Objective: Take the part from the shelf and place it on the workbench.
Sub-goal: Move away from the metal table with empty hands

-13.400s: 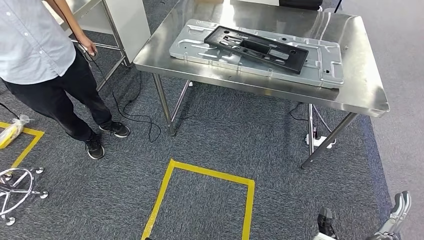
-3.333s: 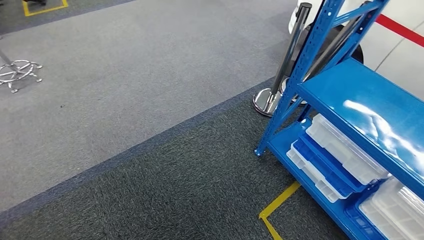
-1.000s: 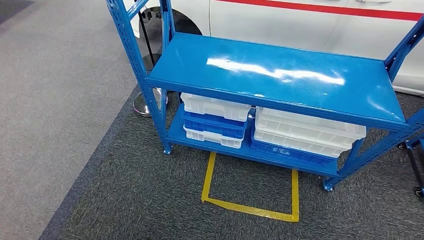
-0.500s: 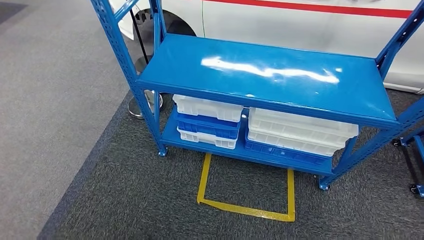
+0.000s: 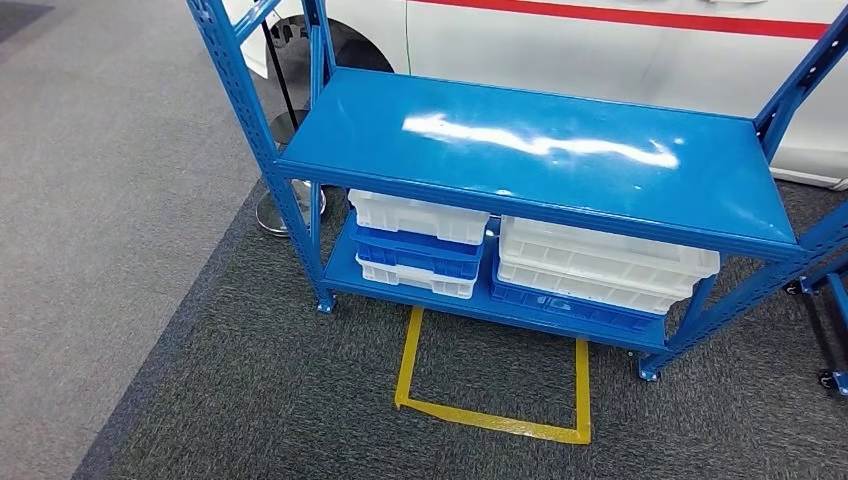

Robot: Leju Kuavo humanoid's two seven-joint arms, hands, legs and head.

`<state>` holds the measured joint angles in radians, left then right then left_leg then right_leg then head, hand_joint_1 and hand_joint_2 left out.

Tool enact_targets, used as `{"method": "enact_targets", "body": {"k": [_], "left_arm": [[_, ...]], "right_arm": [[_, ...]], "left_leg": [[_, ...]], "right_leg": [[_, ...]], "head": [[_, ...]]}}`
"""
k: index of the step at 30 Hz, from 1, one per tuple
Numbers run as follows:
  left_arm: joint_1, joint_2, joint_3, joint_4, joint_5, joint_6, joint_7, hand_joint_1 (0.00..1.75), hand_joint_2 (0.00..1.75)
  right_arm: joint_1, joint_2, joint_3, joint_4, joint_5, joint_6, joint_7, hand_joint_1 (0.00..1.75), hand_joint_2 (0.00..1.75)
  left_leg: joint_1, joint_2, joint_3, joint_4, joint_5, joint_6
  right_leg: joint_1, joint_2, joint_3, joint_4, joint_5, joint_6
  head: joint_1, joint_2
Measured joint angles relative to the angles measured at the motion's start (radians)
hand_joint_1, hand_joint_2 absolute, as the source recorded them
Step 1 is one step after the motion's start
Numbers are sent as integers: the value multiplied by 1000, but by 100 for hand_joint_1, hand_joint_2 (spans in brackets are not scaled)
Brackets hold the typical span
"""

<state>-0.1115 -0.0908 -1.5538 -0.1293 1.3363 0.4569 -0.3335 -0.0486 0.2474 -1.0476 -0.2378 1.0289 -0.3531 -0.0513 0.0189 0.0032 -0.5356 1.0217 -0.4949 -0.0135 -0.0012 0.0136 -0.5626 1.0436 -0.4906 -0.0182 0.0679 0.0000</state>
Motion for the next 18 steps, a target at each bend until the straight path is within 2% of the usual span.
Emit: {"method": "enact_targets", "body": {"k": [8, 18], "left_arm": [[22, 0, 121, -3, -117, -37, 26, 0, 175], [52, 4, 344, -30, -321, -107, 76, 0, 175]], "right_arm": [[14, -16, 80, -4, -87, 27, 0, 0, 175], [41, -47, 227, -21, -246, 82, 9, 0, 175]], "left_leg": [[1, 0, 0, -1, 0, 0], [1, 0, 0, -1, 0, 0]], "right_leg": [[1, 0, 0, 1, 0, 0], [0, 0, 1, 1, 0, 0]], "head": [[0, 0], [0, 0]]}}
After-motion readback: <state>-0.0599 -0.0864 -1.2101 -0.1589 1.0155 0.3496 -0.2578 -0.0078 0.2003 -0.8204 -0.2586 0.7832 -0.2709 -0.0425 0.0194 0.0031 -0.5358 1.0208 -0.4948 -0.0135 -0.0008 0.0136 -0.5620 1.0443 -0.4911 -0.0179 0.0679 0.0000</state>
